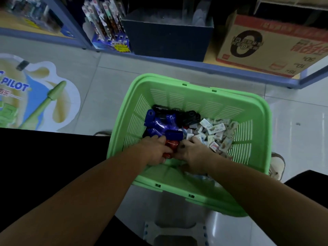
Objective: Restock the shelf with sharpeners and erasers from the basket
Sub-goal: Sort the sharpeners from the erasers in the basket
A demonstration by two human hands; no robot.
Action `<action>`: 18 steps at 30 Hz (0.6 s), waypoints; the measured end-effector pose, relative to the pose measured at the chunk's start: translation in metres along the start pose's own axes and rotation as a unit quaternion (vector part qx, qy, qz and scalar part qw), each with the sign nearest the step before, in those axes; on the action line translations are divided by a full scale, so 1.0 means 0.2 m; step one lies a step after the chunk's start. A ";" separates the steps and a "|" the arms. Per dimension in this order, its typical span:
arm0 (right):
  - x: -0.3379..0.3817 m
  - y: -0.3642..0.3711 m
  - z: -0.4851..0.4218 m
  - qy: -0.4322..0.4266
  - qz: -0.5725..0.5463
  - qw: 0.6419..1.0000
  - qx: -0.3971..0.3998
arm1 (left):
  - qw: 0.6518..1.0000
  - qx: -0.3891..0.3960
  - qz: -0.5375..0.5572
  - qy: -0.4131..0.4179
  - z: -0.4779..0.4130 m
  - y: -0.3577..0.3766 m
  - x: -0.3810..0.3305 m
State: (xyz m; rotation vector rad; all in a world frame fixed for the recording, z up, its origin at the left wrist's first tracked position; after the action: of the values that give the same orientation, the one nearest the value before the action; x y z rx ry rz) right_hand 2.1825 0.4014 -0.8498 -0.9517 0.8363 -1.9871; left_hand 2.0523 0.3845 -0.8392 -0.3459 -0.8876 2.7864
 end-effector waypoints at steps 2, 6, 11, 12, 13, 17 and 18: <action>-0.01 0.00 0.03 -0.003 -0.005 1.000 0.014 | 1.000 -0.002 -0.025 0.008 -0.01 -0.01 0.00; 0.00 -0.02 0.03 0.007 -0.022 0.999 0.033 | 0.997 -0.035 -0.061 0.017 0.00 -0.05 -0.02; -0.03 -0.03 0.04 0.020 -0.029 0.997 0.065 | 0.996 -0.033 -0.086 -0.005 0.02 -0.04 0.03; -0.03 -0.04 0.04 0.020 -0.028 0.997 0.062 | 0.997 -0.023 -0.072 -0.015 0.02 -0.03 0.05; -0.03 -0.05 0.04 0.020 -0.025 0.998 0.062 | 0.998 -0.015 -0.052 -0.026 0.03 -0.02 0.06; -0.04 -0.06 0.06 0.030 -0.034 0.998 0.053 | 0.999 -0.027 0.008 -0.039 0.01 -0.04 0.06; -0.04 -0.07 0.05 0.034 -0.055 0.998 0.027 | 0.998 -0.031 0.042 -0.045 0.00 -0.04 0.05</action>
State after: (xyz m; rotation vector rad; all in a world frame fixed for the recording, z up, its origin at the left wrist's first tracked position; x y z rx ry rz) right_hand 2.1892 0.4129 -0.8352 -0.9212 0.7781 -2.1360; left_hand 2.0445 0.3930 -0.8360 -0.2761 -1.0044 2.8756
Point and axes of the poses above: each hand's wrist, its own z-axis away from the middle knuckle, its own y-axis out of the palm, x = y × z, the point moved 7 cm from there along -z, towards the middle knuckle, and after that the axes turned 4 degrees about -z, right-handed, at the moved point
